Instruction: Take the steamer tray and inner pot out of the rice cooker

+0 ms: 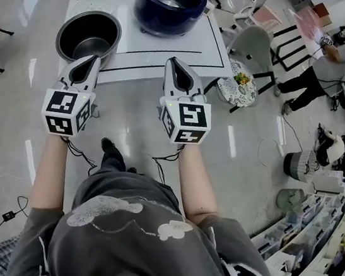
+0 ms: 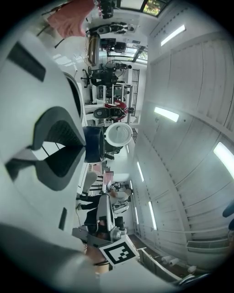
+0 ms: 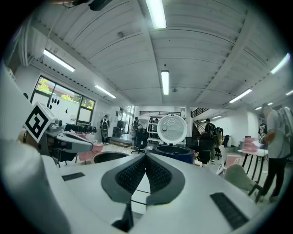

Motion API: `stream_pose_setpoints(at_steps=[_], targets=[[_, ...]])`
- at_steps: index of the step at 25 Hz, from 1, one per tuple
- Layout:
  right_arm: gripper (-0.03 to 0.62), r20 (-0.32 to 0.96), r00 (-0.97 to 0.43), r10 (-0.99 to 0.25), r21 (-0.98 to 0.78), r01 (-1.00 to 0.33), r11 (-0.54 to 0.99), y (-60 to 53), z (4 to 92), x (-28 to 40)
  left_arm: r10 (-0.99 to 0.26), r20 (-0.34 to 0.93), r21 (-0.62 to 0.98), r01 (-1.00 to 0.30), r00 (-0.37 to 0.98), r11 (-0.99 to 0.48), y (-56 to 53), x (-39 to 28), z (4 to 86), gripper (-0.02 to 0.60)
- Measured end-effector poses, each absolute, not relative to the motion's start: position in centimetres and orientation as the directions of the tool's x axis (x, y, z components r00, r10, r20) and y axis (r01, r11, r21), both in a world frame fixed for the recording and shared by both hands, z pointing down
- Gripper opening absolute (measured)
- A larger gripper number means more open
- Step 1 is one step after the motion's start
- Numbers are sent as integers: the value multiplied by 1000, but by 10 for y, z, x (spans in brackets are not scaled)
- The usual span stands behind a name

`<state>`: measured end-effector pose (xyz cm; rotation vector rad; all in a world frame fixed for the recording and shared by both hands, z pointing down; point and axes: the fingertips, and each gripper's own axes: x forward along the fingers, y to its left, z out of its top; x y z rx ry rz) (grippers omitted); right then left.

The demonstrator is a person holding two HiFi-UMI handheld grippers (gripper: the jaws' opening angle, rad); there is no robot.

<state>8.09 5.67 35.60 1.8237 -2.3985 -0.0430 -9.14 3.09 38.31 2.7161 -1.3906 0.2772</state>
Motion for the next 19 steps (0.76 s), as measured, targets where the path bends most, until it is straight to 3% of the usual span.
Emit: stream_pose_setpoints(at_steps=[19], targets=[[28,145,-291,-946,96,-947,306,115,383,99,-752,239,31,-779,614,-626,91,-66,408,6]])
